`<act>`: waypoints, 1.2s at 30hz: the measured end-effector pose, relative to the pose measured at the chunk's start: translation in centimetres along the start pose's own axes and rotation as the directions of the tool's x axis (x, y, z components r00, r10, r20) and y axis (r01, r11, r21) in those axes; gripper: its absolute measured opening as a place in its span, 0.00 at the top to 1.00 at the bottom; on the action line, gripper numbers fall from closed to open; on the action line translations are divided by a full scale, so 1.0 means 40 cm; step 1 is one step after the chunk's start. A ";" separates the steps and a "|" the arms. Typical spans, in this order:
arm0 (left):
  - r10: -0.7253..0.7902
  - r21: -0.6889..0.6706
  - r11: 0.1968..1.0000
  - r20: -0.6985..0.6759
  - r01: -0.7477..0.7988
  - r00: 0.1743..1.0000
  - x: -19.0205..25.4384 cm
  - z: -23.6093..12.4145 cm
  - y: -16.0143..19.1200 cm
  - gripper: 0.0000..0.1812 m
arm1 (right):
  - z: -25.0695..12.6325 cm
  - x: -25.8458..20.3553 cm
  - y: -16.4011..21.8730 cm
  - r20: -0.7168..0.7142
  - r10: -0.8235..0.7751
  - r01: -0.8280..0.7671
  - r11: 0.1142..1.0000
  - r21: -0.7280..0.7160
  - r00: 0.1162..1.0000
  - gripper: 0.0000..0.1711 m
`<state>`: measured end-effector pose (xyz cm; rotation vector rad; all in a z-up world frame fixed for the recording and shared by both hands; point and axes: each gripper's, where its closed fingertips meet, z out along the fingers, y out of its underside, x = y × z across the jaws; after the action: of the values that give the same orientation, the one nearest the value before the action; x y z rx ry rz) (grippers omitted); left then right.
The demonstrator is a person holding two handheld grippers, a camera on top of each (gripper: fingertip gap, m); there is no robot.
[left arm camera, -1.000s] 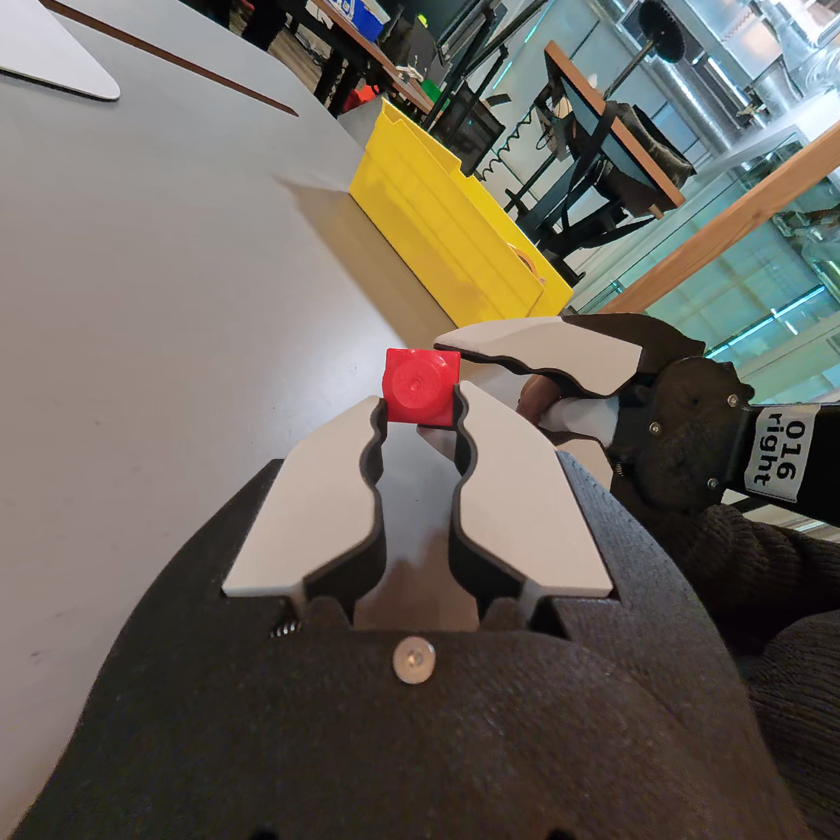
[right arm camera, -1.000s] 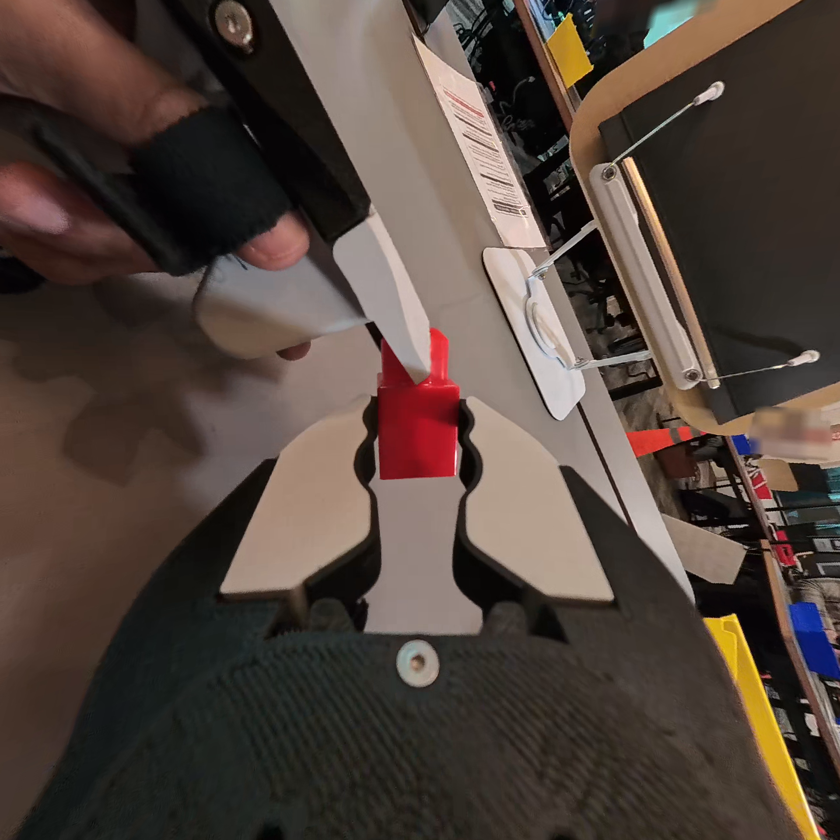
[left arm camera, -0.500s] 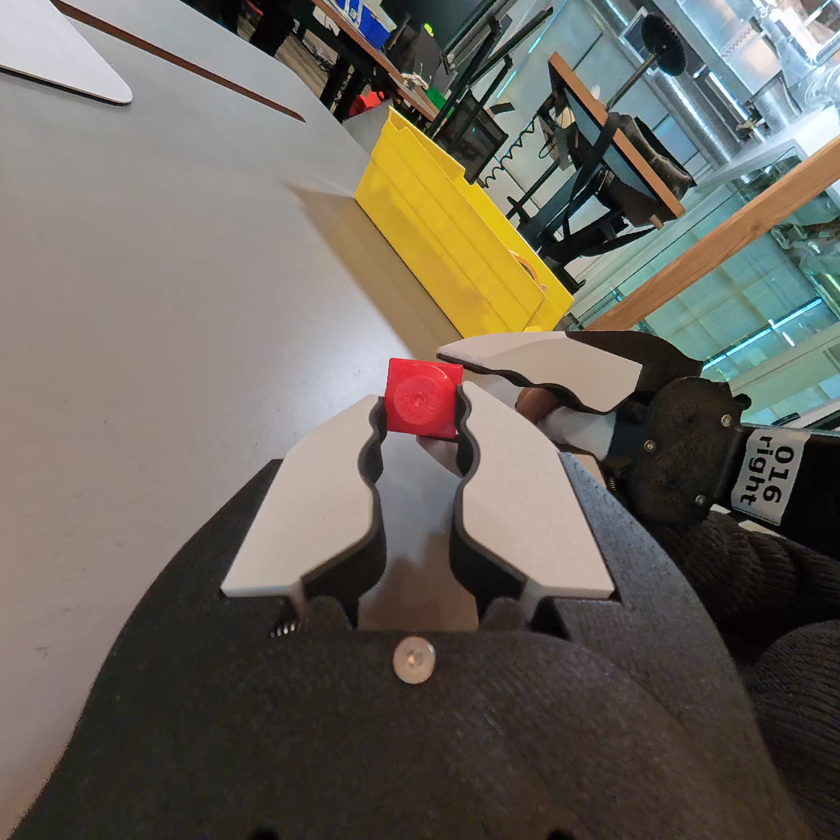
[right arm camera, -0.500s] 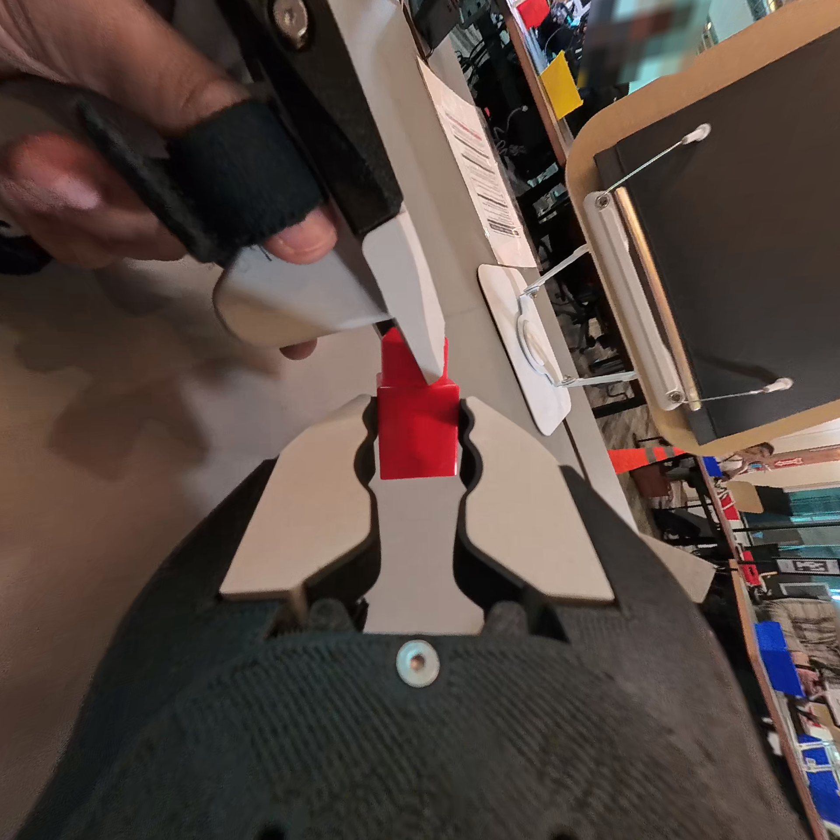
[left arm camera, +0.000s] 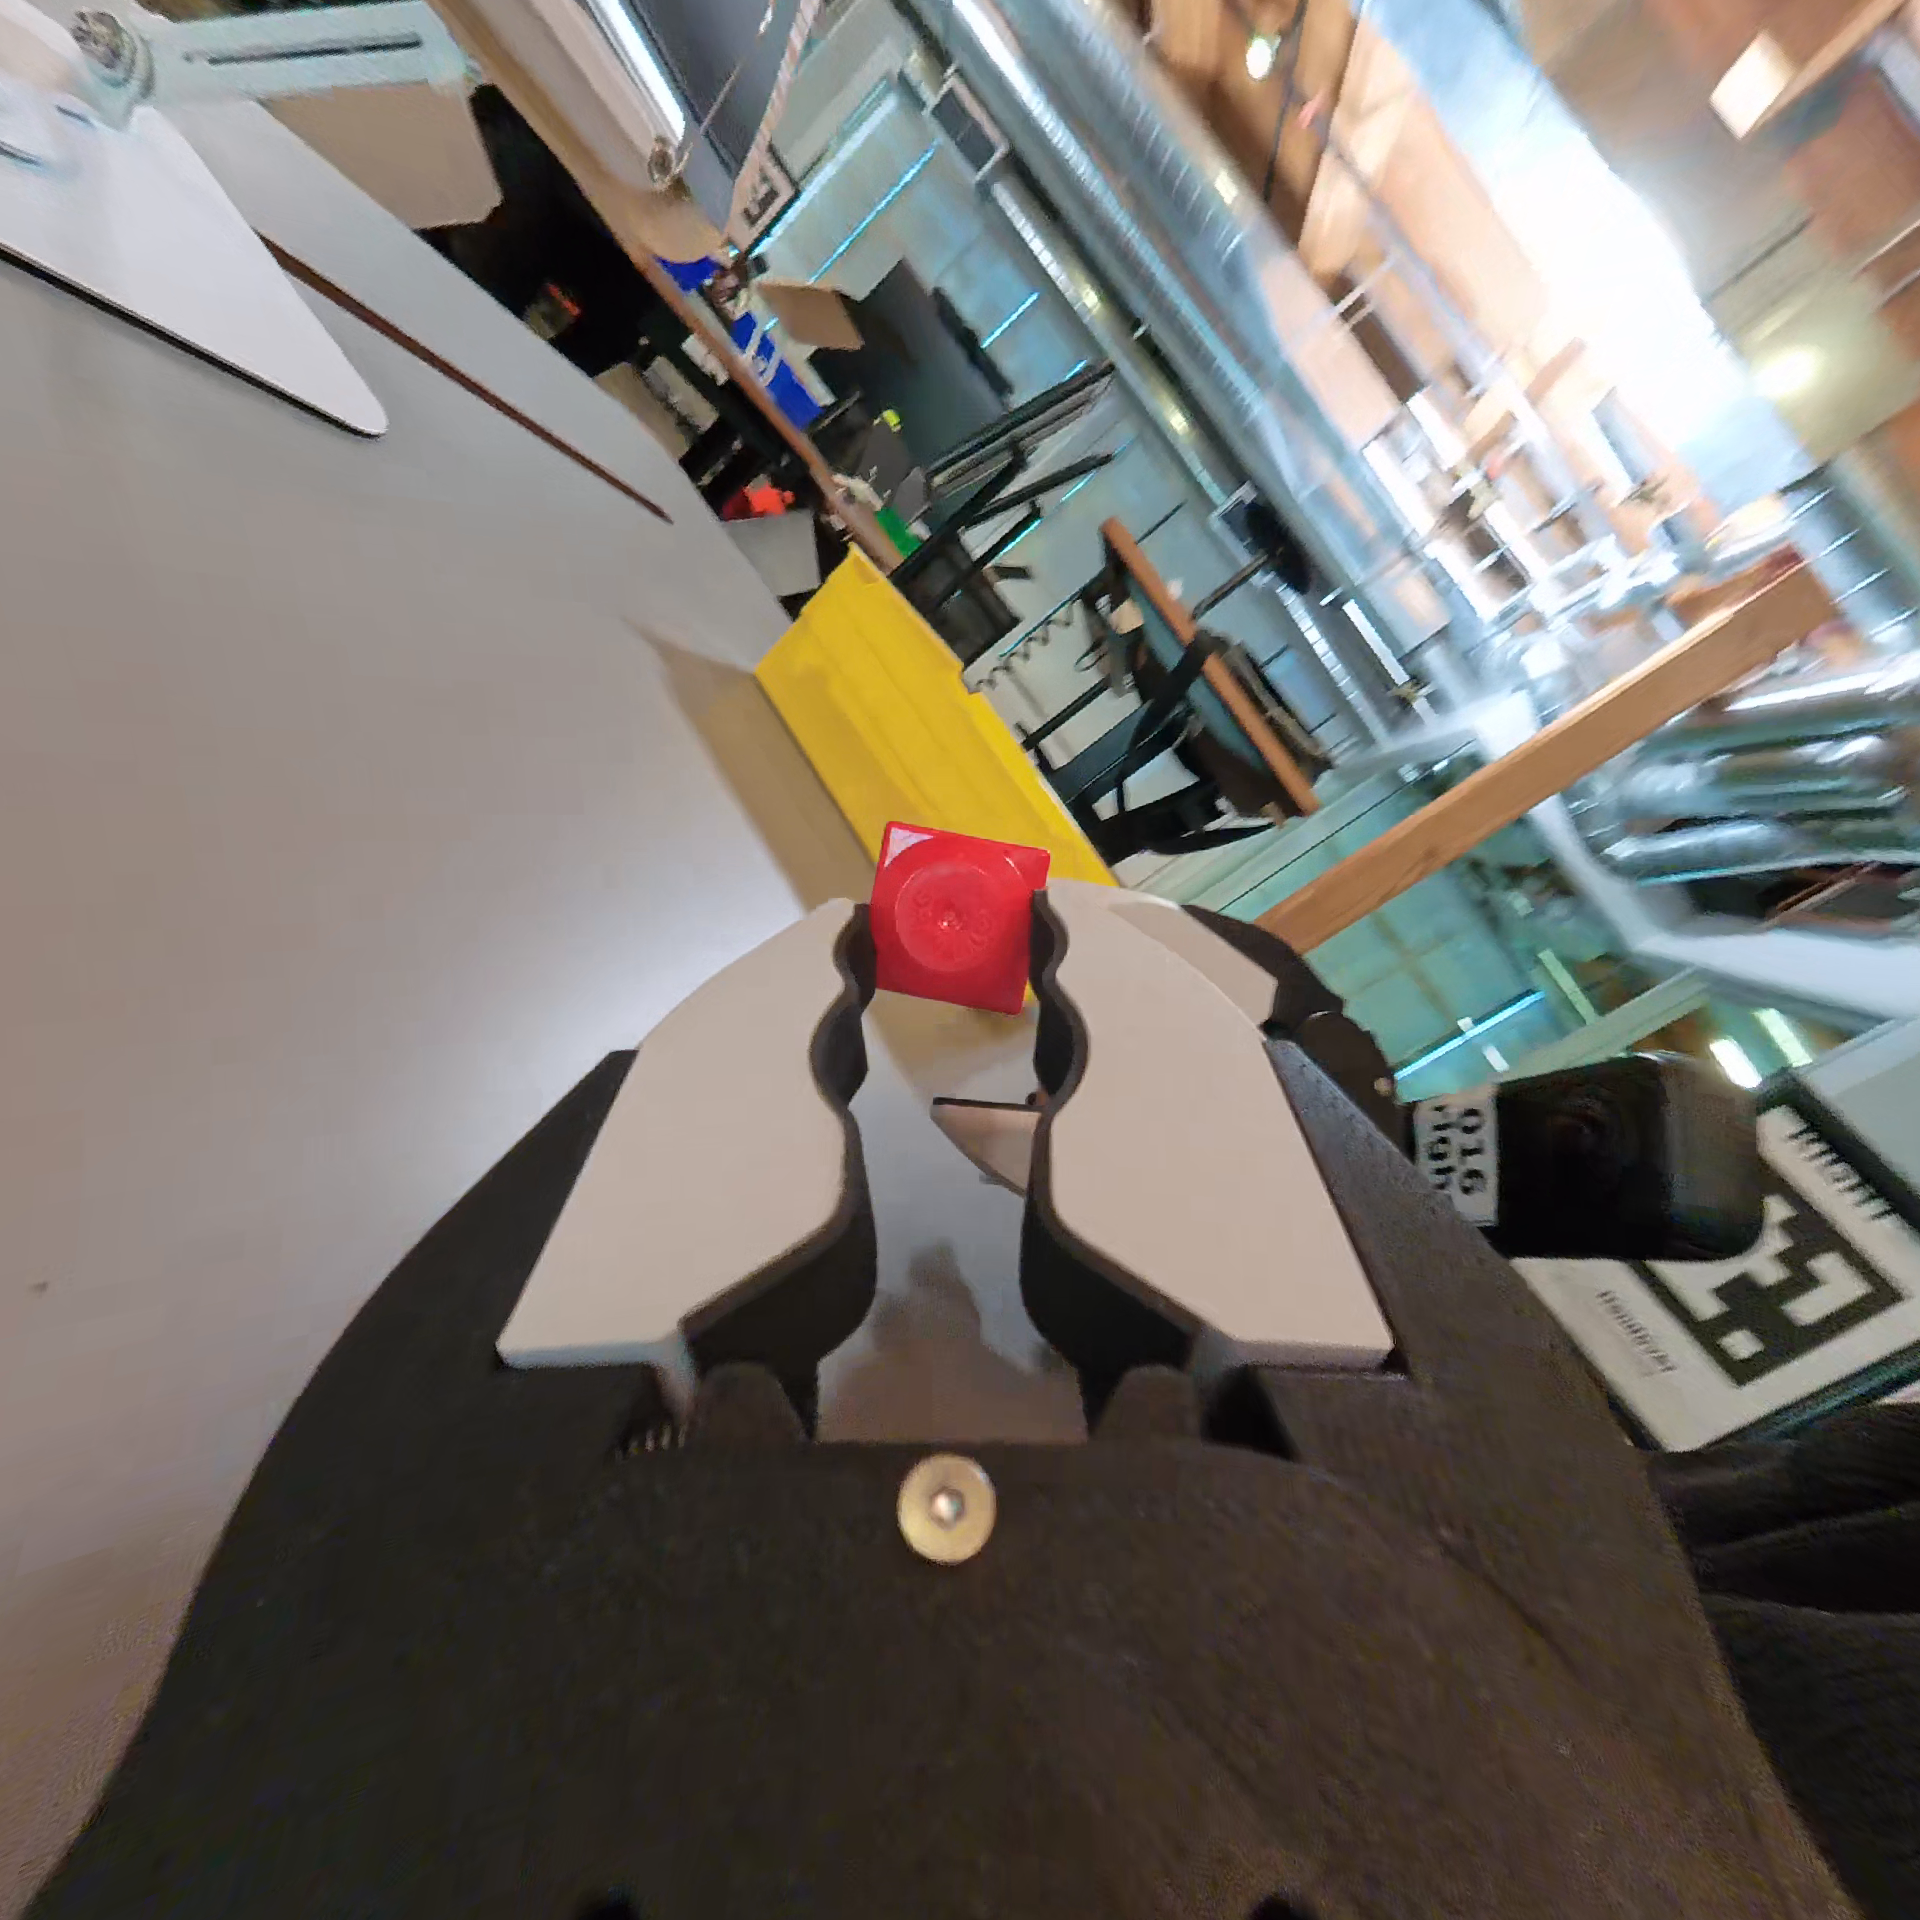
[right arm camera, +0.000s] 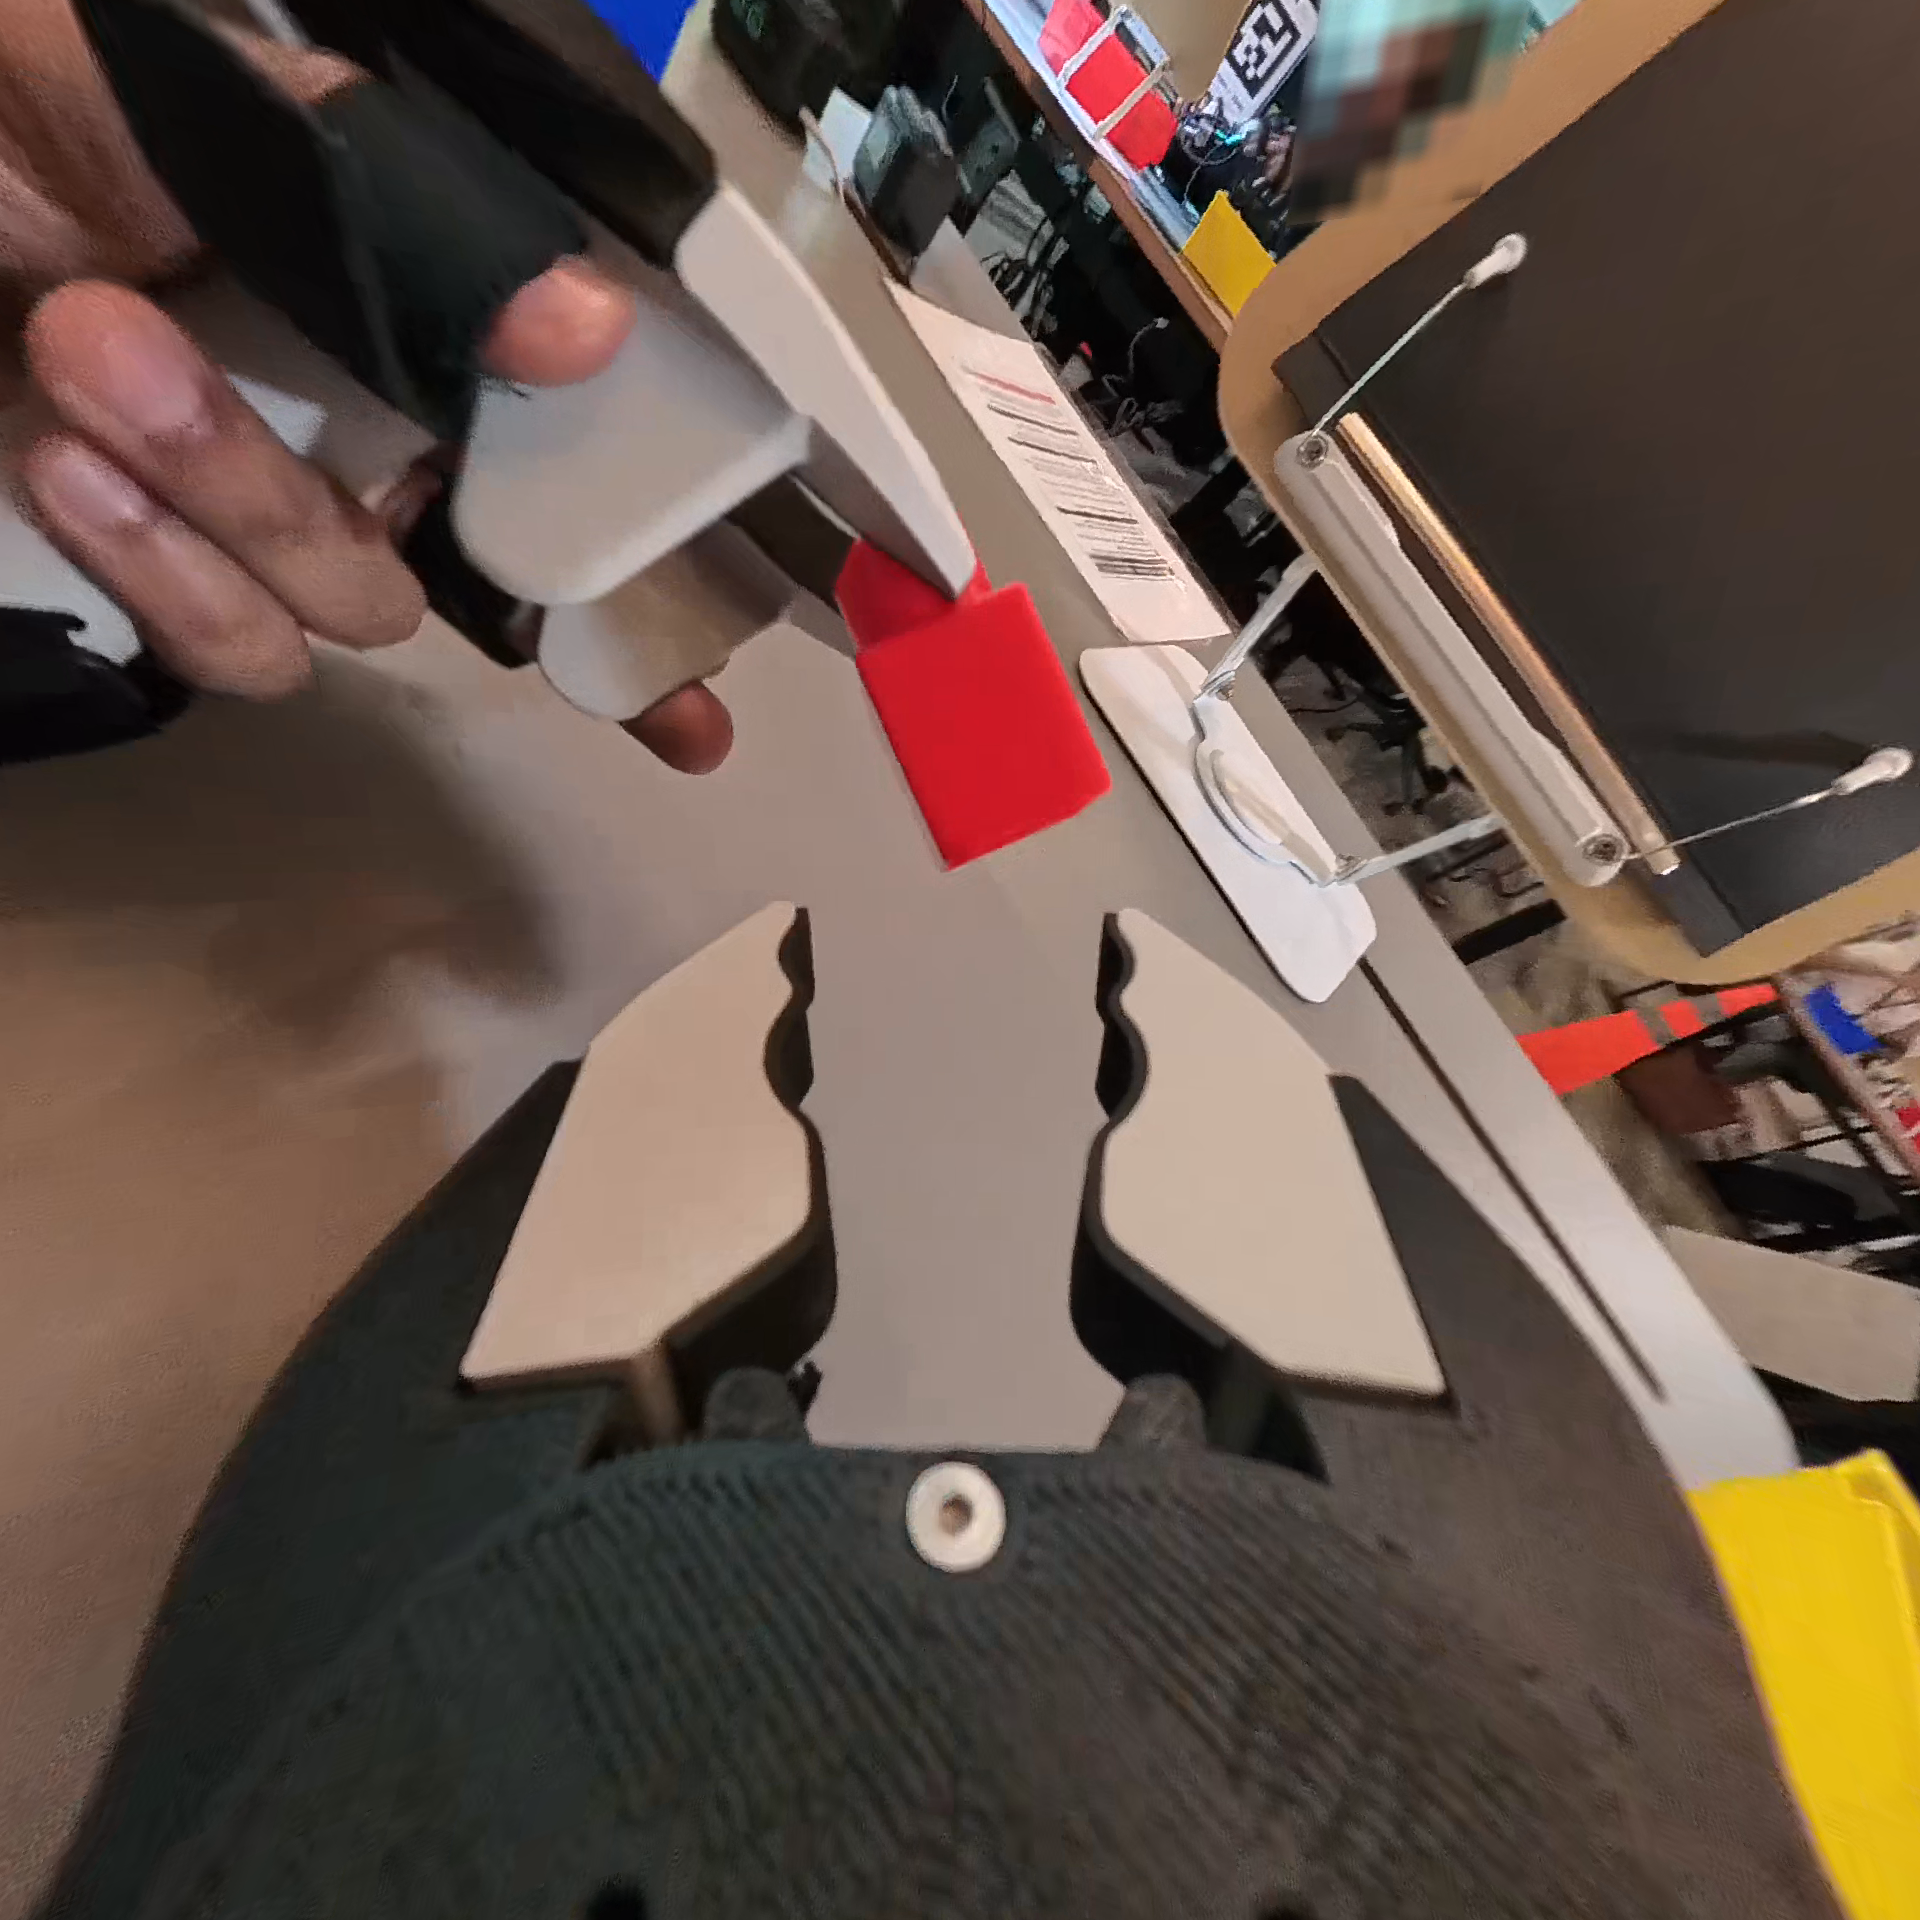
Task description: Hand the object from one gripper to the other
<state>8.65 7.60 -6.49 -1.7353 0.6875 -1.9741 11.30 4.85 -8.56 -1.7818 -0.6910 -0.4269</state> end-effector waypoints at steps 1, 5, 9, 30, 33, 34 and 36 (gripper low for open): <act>-0.021 0.015 1.000 -0.022 0.021 1.000 0.004 -0.002 -0.005 0.84 | -0.002 0.003 -0.004 0.010 0.039 -0.039 0.999 0.015 0.999 0.69; -0.054 0.057 0.997 -0.112 0.061 0.992 0.032 -0.005 -0.021 0.84 | -0.015 0.014 -0.033 0.112 0.257 -0.269 0.958 0.101 0.960 0.65; -0.002 0.071 0.997 -0.156 0.013 0.988 0.059 -0.007 -0.027 0.85 | -0.058 0.036 -0.096 0.372 0.545 -0.637 0.745 0.195 0.751 0.60; 0.119 0.044 0.993 -0.370 -0.111 0.921 0.179 0.002 0.014 0.84 | -0.118 0.046 -0.157 0.694 0.604 -0.893 0.432 0.127 0.391 0.80; 0.123 0.041 0.992 -0.376 -0.116 0.919 0.183 0.003 0.018 0.84 | -0.124 0.051 -0.158 0.696 0.599 -0.893 0.430 0.137 0.395 0.80; 0.124 0.037 0.992 -0.377 -0.118 0.918 0.184 0.004 0.020 0.84 | -0.126 0.053 -0.159 0.696 0.598 -0.893 0.427 0.142 0.396 0.80; 0.124 0.030 0.992 -0.377 -0.122 0.918 0.185 0.005 0.023 0.84 | -0.128 0.055 -0.159 0.696 0.598 -0.893 0.427 0.142 0.397 0.80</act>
<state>7.85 2.36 -1.24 -1.2772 0.8914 -2.2398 9.16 1.85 -0.95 -1.4723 -0.1927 0.9336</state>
